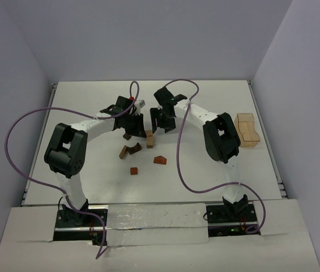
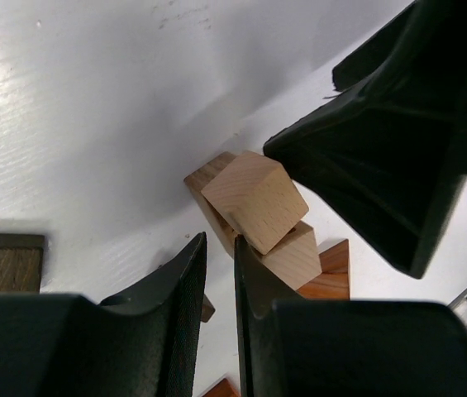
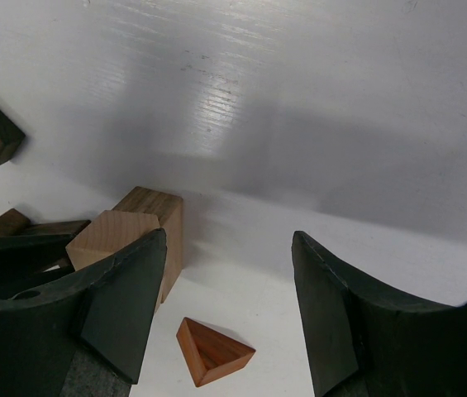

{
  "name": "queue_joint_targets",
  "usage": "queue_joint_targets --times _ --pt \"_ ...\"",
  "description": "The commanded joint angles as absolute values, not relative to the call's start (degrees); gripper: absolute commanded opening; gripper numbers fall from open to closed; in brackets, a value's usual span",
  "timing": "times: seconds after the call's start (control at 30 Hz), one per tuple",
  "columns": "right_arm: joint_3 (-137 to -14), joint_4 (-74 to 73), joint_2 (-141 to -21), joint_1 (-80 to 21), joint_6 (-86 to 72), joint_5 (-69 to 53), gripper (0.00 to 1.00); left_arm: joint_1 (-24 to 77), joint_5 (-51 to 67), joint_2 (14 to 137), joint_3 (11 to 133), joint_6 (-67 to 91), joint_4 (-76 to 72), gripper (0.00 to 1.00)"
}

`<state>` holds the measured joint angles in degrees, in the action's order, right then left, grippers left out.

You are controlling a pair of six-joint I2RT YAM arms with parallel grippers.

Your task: Build the wood block tower

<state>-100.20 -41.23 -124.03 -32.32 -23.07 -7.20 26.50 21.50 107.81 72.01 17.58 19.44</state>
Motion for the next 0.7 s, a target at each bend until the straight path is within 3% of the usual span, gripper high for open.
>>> queue_joint_targets --times 0.0,0.67 --pt "-102.1 -40.4 -124.3 -32.9 -23.4 -7.6 0.7 26.9 22.4 108.1 74.6 17.7 18.0 0.26" --pt "-99.3 -39.8 -121.8 -33.2 -23.5 -7.3 0.7 25.4 20.7 106.1 72.7 17.1 17.9 0.25"
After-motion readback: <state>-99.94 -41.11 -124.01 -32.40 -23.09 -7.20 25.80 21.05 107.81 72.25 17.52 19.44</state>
